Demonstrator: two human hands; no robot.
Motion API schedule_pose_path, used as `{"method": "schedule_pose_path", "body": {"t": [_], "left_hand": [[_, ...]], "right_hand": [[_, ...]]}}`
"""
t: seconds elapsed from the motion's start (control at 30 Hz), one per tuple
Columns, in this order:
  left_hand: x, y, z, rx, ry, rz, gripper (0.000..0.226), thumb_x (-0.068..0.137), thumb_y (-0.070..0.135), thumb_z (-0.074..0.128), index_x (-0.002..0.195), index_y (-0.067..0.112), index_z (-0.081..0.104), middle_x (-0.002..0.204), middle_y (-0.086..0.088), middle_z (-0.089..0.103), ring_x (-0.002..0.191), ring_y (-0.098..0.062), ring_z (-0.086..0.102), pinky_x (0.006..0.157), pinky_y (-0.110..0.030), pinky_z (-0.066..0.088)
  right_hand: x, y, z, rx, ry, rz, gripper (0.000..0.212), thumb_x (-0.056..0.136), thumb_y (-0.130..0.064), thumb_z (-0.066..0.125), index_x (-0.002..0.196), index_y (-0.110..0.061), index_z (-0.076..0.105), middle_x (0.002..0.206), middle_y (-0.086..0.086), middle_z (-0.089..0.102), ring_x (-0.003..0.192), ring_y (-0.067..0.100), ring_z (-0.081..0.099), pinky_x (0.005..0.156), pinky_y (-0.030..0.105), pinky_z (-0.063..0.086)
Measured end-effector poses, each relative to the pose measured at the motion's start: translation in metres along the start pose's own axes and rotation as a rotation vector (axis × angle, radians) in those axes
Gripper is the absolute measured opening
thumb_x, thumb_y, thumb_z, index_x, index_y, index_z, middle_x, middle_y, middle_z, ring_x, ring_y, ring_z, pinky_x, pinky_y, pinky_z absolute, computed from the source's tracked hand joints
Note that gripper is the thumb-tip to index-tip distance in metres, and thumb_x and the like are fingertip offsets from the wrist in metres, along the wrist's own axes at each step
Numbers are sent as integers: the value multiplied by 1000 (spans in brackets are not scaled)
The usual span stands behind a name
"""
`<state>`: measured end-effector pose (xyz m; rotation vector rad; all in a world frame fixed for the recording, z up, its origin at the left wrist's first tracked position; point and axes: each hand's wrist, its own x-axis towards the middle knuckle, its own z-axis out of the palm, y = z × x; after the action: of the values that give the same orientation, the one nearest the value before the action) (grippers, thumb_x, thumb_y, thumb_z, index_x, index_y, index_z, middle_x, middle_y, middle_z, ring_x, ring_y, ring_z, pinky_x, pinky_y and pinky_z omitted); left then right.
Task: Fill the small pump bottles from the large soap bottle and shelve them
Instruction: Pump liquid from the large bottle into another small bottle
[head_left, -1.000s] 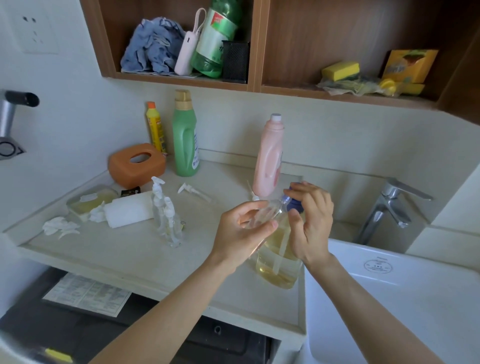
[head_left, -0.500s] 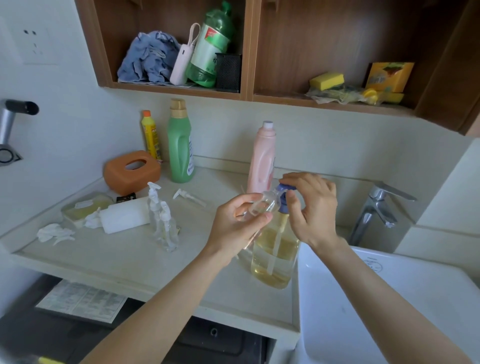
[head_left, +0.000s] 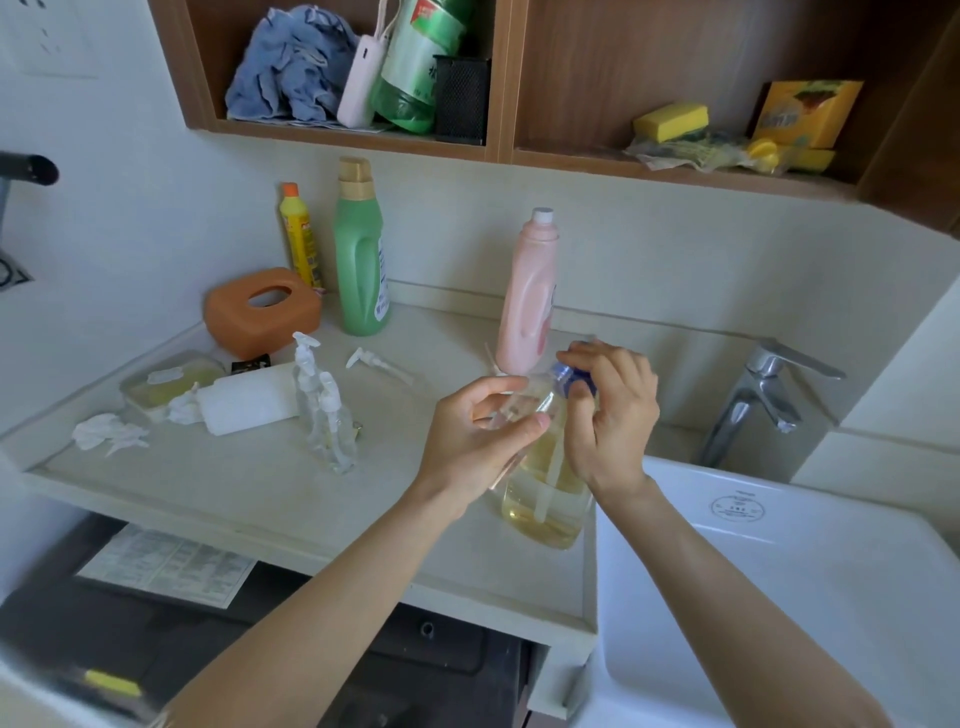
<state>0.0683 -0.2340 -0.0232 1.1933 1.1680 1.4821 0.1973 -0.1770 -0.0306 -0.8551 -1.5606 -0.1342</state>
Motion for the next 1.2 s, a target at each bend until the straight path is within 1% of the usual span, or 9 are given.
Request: {"method": "schedule_pose_path", "body": {"t": [0.1,0.23,0.3,0.43,0.6,0.73,0.87,1.07,1.2], "left_hand": [[-1,5,0,-23,5,6,32,76,4,79,105,12,67,91,-14,72,62,-23,57,59,-37,48],[2,14,1,36,19,109,33,74,3,80,97,23,67,96,-5,73,74,-7,65,67,-18,51],[3,15,1,80,38,155,37,72,5,82,95,29,66,95,4,72,74,-1,64,69,-12,48],[1,12,3,80,46,212,39,70,5,83,96,28,65,96,8,71,73,-1,63,76,-17,51],[2,8,2,82,38,247,40,70,2,83,98,26,66,99,3,71,79,-10,66,78,-20,53],[5,0,-2,130,57,216,42,68,5,85,102,23,67,102,6,71,86,-12,69,81,-23,54],[7,-3,-4,171,68,194,43,67,8,87,101,25,66,103,5,71,91,-15,69,86,-31,55],[5,8,-2,136,49,210,43,67,4,85,97,27,65,101,5,71,79,-13,66,81,-28,53],[4,12,0,98,40,216,42,63,10,85,98,23,65,102,1,71,87,-30,67,78,-31,54]], "right_hand": [[6,-5,-7,10,-46,-33,34,81,-14,39,88,-7,71,94,4,69,89,27,58,83,30,40],[27,-7,-20,51,-133,-74,36,90,-20,36,92,-7,70,94,-3,65,86,23,56,85,12,33],[32,-6,-23,72,-160,-73,39,93,-23,34,96,-5,69,98,-4,65,93,21,58,88,18,37],[25,0,-23,96,-217,-29,44,94,-26,35,108,0,67,117,11,65,114,26,57,99,33,42],[14,5,-12,191,-126,-67,61,101,-41,27,108,8,64,115,11,61,112,24,54,98,30,42],[9,10,-4,169,-64,-62,38,90,-18,39,97,5,68,103,14,65,102,24,56,91,26,44],[8,8,-2,151,-52,-15,37,82,-12,38,91,1,72,95,11,67,93,21,55,85,21,43],[17,4,-14,136,-125,-22,39,85,-16,37,101,0,70,105,10,66,98,20,55,89,23,42],[23,5,-16,165,-161,-14,38,89,-18,39,106,2,66,112,6,63,105,23,57,95,23,41]]}}
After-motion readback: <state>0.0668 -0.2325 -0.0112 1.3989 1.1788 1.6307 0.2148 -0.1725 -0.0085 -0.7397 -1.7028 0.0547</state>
